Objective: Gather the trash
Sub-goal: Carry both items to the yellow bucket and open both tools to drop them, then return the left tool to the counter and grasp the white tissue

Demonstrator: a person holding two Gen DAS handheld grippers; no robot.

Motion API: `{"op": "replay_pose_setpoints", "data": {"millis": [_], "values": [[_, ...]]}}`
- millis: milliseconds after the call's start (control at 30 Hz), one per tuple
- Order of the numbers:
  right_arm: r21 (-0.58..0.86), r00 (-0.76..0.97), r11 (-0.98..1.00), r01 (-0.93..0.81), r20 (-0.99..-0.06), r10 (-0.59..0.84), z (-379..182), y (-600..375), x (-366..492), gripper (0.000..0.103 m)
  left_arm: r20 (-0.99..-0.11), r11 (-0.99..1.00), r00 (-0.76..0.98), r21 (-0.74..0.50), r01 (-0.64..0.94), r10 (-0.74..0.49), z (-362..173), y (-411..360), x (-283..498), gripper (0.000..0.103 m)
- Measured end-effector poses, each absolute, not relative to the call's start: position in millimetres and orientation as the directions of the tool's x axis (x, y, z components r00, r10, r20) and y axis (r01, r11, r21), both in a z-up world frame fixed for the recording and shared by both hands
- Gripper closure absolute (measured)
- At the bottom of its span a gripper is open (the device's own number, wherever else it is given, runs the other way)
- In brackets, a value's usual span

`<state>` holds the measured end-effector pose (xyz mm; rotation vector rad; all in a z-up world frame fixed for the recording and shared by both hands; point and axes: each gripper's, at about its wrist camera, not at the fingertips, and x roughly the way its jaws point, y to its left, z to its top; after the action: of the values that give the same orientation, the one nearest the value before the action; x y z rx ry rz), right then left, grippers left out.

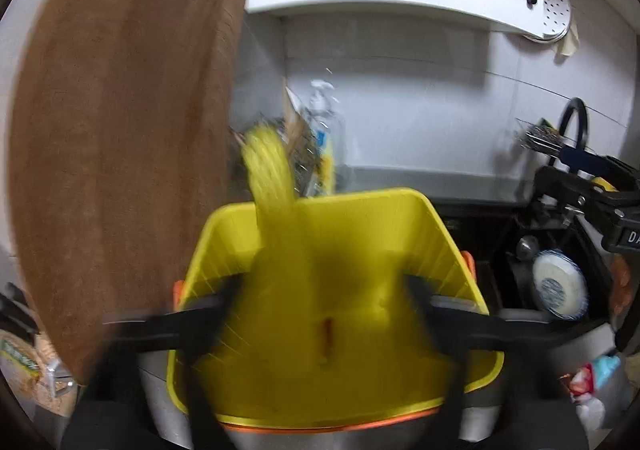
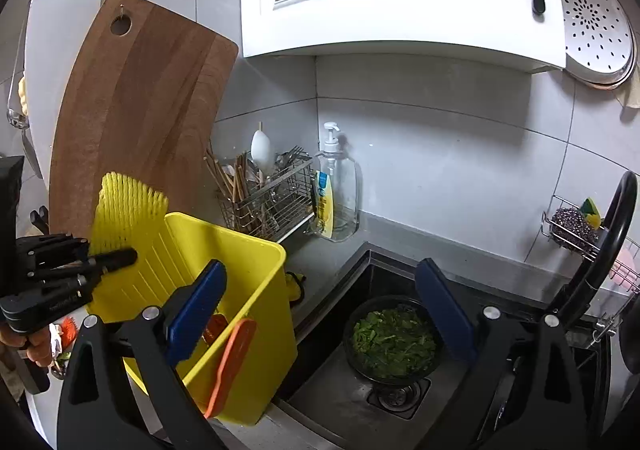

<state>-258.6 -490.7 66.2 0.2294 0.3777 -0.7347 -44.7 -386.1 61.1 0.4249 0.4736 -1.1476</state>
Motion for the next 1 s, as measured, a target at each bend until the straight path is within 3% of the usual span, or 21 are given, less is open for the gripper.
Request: {"op": "replay_pose_setpoints", "data": {"millis": [400, 633, 833, 1000], "values": [[0.056, 0.707, 0.755, 0.654, -0.4, -0.583, 71, -490, -247, 0.011, -0.467, 0.316, 0.33, 0.109, 0.942, -0.82, 82, -335, -74, 0.004], [0.037, 0.772, 0.821, 0.57, -0.365, -0.519, 83, -468, -227, 0.011, -0.398, 0.52, 0.483, 0.015, 0.854, -0.78, 68, -263, -65, 0.004], [0.022, 0.905, 0.937, 0.349, -0.268, -0.331, 99, -420, -214, 0.01, -0.497, 0.813, 0.717, 0.039, 0.581, -0.489, -13, -176, -43, 0.004], [-0.06, 0.942, 0.986, 0.158, -0.289, -0.169, 98, -379, -181, 0.009, -0.577, 0.937, 0.788, 0.106, 0.334, -0.215, -86, -101, -19, 0.004]]}}
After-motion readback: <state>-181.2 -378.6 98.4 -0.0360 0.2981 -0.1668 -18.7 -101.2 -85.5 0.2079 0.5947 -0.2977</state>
